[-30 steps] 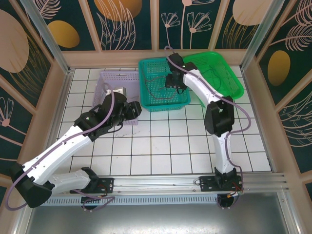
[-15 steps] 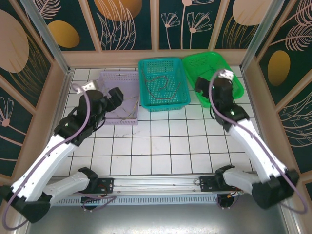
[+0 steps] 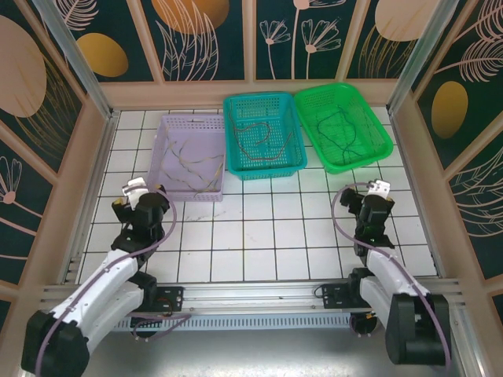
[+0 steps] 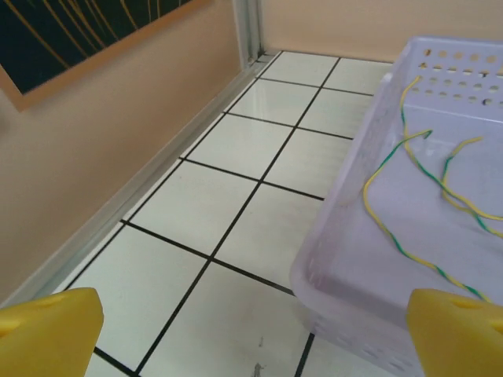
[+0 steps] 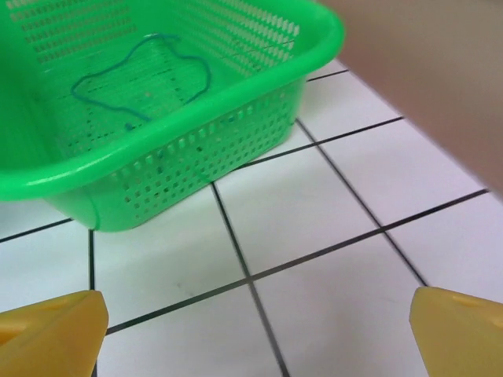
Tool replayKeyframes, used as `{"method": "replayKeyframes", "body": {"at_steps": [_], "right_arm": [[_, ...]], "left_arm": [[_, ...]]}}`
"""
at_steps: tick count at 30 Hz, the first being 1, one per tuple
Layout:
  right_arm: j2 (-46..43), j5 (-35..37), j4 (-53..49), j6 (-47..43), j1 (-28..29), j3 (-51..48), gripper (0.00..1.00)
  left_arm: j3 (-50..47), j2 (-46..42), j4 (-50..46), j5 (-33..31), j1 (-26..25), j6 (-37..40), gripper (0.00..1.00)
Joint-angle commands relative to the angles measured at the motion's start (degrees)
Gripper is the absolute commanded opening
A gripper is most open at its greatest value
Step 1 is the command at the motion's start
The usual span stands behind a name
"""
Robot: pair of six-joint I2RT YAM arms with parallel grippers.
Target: Untangle the cables
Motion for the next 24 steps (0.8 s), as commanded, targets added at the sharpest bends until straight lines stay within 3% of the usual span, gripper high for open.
{"method": "replayKeyframes", "body": {"at_steps": [1,9,13,16,20,21,24], "right_arm": [[7.3,-9.8,22.7,-1.6,-2.2,-1.3,0.99],[27.7,-15.4,39.1,-0.5,-3.7,4.1,0.99],[34.7,-16.7,49.8,-0.6,-3.6,1.6,0.99],[34.5,-21.1,48.5,-1.9,-4.0,2.2,0.99],[34.3,-19.3,48.4,-1.4,-4.1,2.1,0.99],[34.3,-17.3,47.8,-0.5,-4.1,2.3,0.99],[34.4,-14.2,45.1,-1.0,-2.8,3.9,0.99]], "left_arm": [[-4.6,4.7,23.9,7.4,3.5,5.4,0.99],[-5.5,22.2,44.9,19.4,12.3,6.1,0.99],[-4.2,28.8,54.0,23.6,15.1,6.2,0.99],[-1.2,33.0,55.3,26.6,16.3,9.4,0.99],[-4.9,42.8,72.5,28.2,17.7,9.5,0.99],[-4.3,41.1,68.2,28.4,17.8,9.3,0.99],[-4.6,41.1,68.9,28.4,17.7,9.4,0.99]]}}
